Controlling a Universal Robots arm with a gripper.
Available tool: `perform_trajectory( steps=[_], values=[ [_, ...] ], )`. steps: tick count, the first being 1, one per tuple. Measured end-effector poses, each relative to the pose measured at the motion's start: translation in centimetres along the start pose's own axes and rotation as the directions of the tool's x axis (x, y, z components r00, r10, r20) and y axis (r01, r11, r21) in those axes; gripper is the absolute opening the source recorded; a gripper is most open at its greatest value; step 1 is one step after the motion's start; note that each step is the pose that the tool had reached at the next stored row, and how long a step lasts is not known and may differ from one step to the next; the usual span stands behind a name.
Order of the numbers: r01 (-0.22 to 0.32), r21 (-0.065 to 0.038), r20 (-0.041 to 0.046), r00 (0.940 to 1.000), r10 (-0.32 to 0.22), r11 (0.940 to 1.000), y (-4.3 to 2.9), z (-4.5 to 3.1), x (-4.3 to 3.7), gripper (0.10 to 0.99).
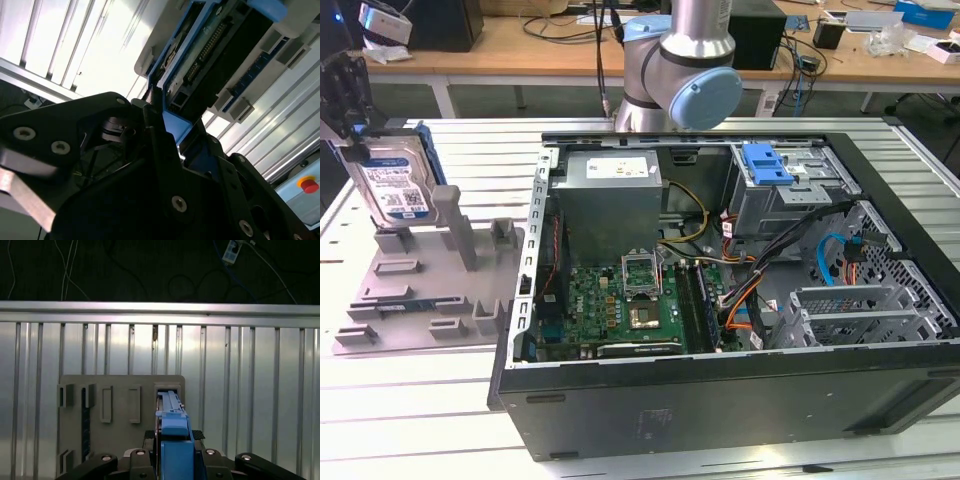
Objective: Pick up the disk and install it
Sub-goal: 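Pick up the disk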
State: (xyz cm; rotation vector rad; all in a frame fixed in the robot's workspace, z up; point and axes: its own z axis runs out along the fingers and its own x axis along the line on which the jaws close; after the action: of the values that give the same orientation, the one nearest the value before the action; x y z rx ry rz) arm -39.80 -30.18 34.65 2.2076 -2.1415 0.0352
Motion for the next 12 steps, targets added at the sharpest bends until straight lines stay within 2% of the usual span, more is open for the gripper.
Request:
perform_trajectory(
  steps=[4, 12],
  values=[
    [0.0, 0.0, -0.0001, 1.0, 0.0, 1.0, 0.03, -0.84, 0.05, 0.369],
    [0.0, 0.0, -0.0001, 1.0, 0.0, 1.0, 0.12, -3.84, 0.24, 0.369]
  ],
)
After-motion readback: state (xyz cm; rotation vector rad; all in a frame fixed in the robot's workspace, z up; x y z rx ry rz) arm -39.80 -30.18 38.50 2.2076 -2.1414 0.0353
